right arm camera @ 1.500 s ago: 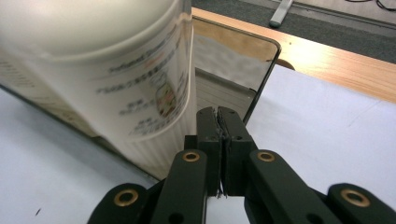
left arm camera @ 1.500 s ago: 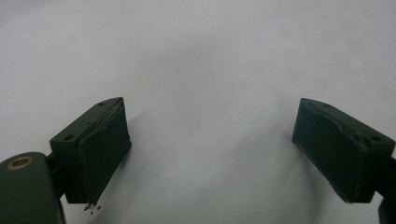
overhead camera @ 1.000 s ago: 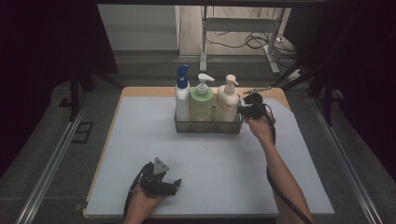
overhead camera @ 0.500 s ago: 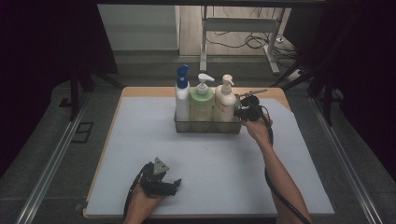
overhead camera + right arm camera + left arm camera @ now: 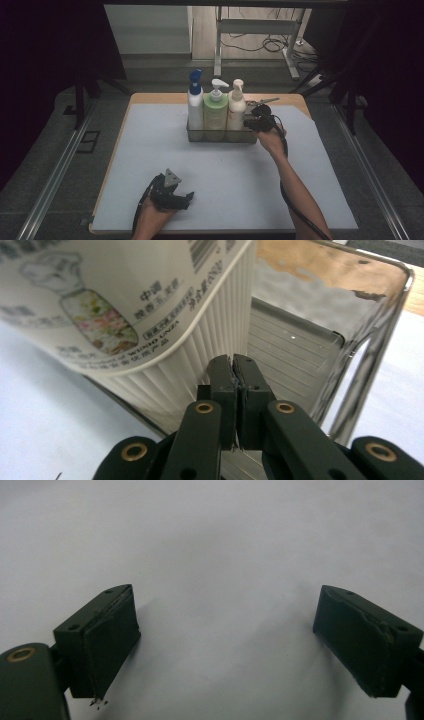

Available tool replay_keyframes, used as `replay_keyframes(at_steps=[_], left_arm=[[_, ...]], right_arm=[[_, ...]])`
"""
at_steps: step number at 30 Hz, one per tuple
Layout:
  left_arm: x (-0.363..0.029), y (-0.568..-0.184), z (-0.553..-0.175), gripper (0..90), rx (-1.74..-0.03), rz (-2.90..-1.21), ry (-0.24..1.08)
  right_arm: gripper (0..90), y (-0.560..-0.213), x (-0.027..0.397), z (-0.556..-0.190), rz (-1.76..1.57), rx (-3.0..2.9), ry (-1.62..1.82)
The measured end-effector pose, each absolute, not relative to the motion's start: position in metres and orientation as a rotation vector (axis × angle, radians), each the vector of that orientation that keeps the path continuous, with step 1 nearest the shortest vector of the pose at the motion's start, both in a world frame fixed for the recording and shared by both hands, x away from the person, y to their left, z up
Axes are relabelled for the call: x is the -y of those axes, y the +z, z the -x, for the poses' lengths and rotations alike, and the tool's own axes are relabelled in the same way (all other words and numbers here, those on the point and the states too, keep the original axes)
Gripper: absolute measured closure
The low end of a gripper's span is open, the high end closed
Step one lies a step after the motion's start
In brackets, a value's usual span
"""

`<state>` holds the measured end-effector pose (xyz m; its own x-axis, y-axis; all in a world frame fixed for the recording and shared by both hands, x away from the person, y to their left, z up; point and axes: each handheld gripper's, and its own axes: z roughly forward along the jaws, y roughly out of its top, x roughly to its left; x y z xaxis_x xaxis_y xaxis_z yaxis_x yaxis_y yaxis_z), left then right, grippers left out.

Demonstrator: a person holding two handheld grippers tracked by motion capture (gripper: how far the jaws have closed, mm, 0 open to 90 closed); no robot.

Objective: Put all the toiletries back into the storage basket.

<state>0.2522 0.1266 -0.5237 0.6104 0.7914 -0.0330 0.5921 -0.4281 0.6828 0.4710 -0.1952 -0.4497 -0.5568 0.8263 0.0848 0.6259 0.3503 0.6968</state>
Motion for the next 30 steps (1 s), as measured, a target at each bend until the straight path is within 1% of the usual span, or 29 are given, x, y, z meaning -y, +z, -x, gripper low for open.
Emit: replay_keyframes(at_steps=[3, 18, 22, 30], left_arm=[[-0.1266, -0.5237, -0.2522, 10.6, -1.084, -2.169, 0.387], [-0.1267, -0.5236, -0.2523, 10.6, -1.083, -2.172, 0.387], [-0.1268, -0.5235, -0.2523, 10.6, -1.082, -2.174, 0.387], [-0.1268, -0.5236, -0.2522, 10.6, -1.082, -2.173, 0.387]], right_arm=[[89.4, -0.4496, 0.1926, -0.4686, -1.287, -2.332, 1.011], [89.5, -0.4459, 0.1923, -0.4635, -1.290, -2.332, 1.034], [83.6, -0.4460, 0.1939, -0.4635, -1.302, -2.320, 1.023], [77.0, -0.4445, 0.1957, -0.4611, -1.285, -2.299, 1.008]])
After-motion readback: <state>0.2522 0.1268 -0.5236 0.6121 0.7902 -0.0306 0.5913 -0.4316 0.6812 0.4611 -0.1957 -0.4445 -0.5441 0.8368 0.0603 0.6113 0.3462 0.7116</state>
